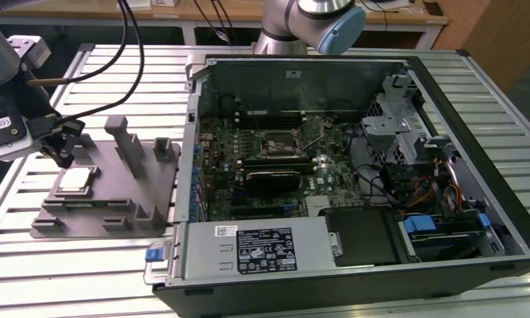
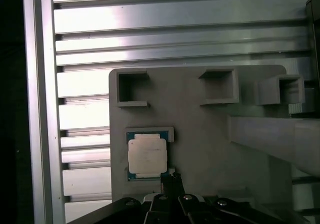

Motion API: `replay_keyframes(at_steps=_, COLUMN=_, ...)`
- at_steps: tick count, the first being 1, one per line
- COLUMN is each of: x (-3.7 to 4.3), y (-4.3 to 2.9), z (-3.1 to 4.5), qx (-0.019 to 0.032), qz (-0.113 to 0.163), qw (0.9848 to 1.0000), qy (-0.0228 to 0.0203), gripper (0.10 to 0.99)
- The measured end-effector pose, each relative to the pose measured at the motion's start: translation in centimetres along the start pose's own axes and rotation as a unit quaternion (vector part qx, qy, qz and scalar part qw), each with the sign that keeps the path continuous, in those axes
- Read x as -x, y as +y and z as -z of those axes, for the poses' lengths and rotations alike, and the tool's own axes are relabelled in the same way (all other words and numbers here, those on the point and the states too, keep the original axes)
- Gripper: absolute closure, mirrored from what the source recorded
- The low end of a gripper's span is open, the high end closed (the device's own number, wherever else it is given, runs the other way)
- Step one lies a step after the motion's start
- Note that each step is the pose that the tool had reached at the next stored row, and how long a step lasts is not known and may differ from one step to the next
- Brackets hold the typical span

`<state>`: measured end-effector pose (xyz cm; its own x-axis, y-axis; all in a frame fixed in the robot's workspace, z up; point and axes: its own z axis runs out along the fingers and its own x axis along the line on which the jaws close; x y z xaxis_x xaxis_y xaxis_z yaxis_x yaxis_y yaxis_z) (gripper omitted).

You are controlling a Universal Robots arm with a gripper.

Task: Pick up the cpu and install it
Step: 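Pick up the cpu and move it towards the insertion slot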

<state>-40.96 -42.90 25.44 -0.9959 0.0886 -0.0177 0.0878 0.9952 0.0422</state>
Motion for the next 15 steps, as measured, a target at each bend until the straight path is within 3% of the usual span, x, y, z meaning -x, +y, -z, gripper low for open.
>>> replay_keyframes(at_steps=15, x=-0.07, y=-0.01, z=-0.64, qx=-0.0001, qz=0.000, qw=1.0000, qy=0.0001, gripper=0.980)
